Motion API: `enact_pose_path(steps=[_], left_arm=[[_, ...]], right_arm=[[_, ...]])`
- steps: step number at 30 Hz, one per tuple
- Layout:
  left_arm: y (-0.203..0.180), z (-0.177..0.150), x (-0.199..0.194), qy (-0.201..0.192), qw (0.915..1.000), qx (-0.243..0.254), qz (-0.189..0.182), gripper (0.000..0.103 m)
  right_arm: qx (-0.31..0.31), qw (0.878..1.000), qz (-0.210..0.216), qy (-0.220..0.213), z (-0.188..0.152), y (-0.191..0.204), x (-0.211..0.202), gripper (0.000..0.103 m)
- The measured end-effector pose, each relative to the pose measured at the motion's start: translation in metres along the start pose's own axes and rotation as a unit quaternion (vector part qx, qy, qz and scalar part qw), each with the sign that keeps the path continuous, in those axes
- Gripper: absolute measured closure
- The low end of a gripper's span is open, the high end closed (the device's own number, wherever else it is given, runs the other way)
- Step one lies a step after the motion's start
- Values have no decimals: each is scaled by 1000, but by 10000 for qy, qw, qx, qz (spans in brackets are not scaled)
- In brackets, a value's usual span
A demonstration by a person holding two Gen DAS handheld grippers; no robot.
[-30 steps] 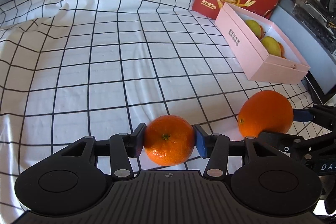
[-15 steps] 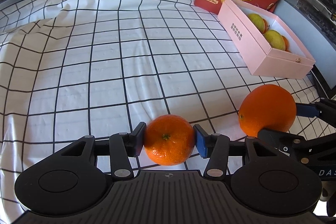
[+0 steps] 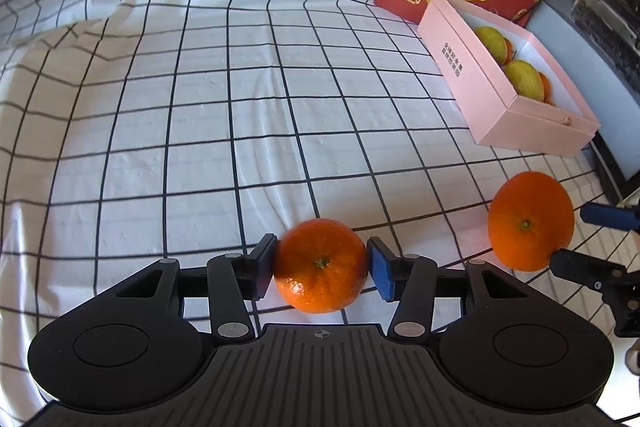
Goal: Organize fruits
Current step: 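Hold the tangerine in the left gripper while the right gripper carries the orange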
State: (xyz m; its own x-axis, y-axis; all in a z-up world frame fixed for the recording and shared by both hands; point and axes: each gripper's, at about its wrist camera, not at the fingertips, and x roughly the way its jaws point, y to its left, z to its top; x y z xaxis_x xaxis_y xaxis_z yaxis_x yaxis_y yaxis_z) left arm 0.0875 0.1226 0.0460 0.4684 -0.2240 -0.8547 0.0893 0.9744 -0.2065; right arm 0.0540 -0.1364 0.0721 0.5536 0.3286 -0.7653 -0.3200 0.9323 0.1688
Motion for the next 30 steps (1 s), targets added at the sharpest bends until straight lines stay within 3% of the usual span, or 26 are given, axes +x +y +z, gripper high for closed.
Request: enact_pose_path(steps=[4, 9, 19, 25, 30], left_arm=[[-2, -2, -2, 36, 10000, -27, -88, 50], [-16, -6, -2, 122, 9993, 154, -318, 50], [-38, -6, 3, 211, 9979, 450, -427, 50], [-38, -3, 6, 232, 9979, 444, -420, 50], [-38, -4, 6, 210, 9979, 475, -397, 50]], right_arm=[[35, 9995, -234, -211, -4, -5, -9, 19], [300, 9944, -844, -559, 2, -19, -15, 19], [668, 9864, -1402, -531, 8, -49, -11, 19], [679, 9880, -1245, -612, 5, -44, -13, 19], [724, 9917, -762, -741, 4, -34, -13, 19]])
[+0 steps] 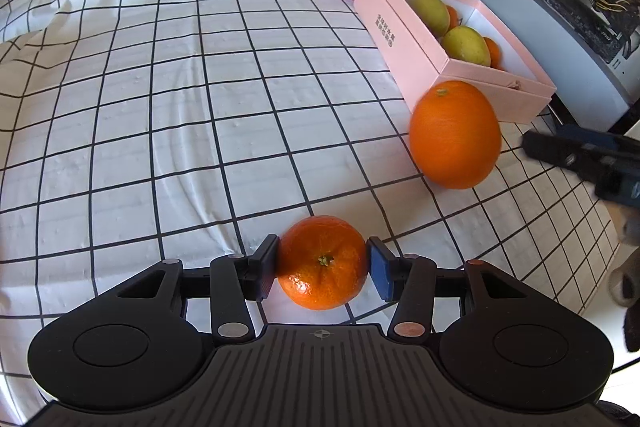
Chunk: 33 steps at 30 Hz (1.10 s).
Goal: Organize fruits
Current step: 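Hold the tangerine in the left gripper while the right gripper carries the orange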
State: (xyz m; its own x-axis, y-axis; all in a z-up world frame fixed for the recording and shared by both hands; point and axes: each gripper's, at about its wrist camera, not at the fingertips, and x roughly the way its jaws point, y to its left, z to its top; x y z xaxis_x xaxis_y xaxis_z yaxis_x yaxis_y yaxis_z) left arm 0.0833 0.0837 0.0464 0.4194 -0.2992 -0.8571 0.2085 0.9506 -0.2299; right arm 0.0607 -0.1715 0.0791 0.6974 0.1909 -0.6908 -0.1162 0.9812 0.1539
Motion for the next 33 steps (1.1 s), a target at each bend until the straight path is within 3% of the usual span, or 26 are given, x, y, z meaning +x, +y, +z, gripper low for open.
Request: enact_pose_path(steps=[8, 16, 21, 28, 33], left_arm=[[0, -1, -2, 8, 10000, -26, -14, 50], [14, -10, -14, -52, 9995, -223, 207, 50], [27, -17, -21, -108, 9985, -447, 309, 50], [34, -24, -27, -145, 9975, -591, 371, 50], [35, -26, -28, -178, 9973, -607, 360, 50]], right_arm=[[-571, 9975, 263, 317, -3, 41, 35, 19], [-1412, 9865, 801, 191, 21, 91, 63, 18], [-1446, 9826, 1011, 583, 25, 111, 87, 19], [-1393, 9810, 1110, 773, 21, 129, 113, 19], [-1316, 9815, 1091, 864, 23, 128, 120, 33]])
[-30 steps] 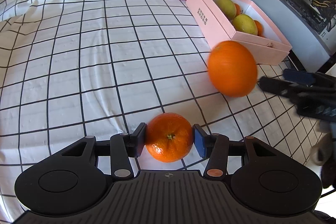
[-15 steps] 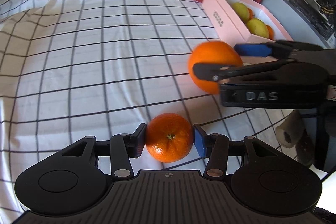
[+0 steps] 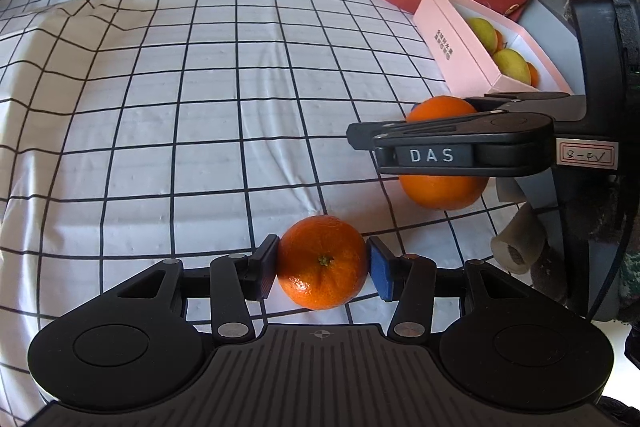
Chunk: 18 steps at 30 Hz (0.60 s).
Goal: Organize fruits
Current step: 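Hold the tangerine in the left gripper while the right gripper carries the orange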
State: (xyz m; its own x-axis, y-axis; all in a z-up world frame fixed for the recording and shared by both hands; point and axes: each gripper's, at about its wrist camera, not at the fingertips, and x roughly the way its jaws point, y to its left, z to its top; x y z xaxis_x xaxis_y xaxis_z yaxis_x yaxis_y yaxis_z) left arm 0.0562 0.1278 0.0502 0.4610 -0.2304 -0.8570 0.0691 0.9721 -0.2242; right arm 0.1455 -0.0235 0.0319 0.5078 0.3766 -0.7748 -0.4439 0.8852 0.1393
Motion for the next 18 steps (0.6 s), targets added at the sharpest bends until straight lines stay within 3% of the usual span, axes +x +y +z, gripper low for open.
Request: enact_pose_path(steps=[11, 13, 15, 18], left_arm=[[-10, 0, 5, -53, 9986, 523, 90, 50], [-11, 0, 6, -78, 9981, 596, 99, 50], [-10, 0, 6, -115, 9982, 591, 84, 51], [-8, 2, 7, -151, 9984, 548, 48, 50]], right_arm=[[129, 9998, 65, -143, -25, -4, -45, 37], [159, 9995, -29, -254, -31, -6, -58, 42], [149, 9989, -188, -402, -34, -9, -71, 55], [168, 9977, -456, -470, -37, -17, -81, 58]])
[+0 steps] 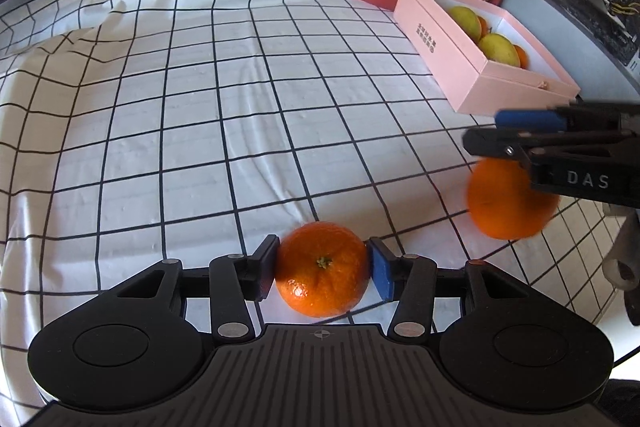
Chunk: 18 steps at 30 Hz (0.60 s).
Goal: Organize fruits
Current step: 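Hold the tangerine in the left gripper while the right gripper carries the orange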
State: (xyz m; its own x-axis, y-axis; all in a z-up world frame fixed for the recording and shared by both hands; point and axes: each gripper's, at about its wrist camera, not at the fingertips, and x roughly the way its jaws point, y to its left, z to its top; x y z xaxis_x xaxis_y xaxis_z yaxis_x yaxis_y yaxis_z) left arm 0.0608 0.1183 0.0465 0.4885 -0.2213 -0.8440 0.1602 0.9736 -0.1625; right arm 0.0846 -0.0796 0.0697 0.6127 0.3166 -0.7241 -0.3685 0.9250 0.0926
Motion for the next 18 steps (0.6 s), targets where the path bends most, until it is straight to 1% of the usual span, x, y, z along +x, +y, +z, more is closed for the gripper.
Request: enact_pose_path(steps=[3, 5, 7, 9, 12, 13, 14, 16, 18], left_arm=[[1, 2, 1, 6, 10000, -33, -15, 50], [1, 2, 2, 16, 10000, -17, -22, 50], [1, 3, 3, 31, 10000, -13, -25, 50], [1, 4, 3, 38, 10000, -24, -31, 50], [2, 4, 4, 47, 10000, -55, -51, 50], [2, 4, 4, 45, 10000, -46, -51, 50], [2, 4, 4, 41, 10000, -35, -46, 50], [1, 3, 4, 37, 10000, -20, -31, 50], [1, 3, 4, 41, 10000, -22, -27, 50]], right_arm=[[272, 9995, 20, 130, -5, -12, 1, 58], [334, 9992, 13, 203, -13, -12, 2, 57], [322, 9993, 66, 150, -19, -10, -1, 56], [227, 9997, 11, 116, -21, -7, -3, 54], [325, 9994, 45, 117, -20, -10, -5, 52], [347, 9994, 29, 84, -20, -11, -7, 50], [370, 9993, 9, 61, -19, -13, -10, 44], [454, 9988, 180, -21, -19, -17, -19, 37], [443, 9982, 374, -127, -21, -18, -29, 33]])
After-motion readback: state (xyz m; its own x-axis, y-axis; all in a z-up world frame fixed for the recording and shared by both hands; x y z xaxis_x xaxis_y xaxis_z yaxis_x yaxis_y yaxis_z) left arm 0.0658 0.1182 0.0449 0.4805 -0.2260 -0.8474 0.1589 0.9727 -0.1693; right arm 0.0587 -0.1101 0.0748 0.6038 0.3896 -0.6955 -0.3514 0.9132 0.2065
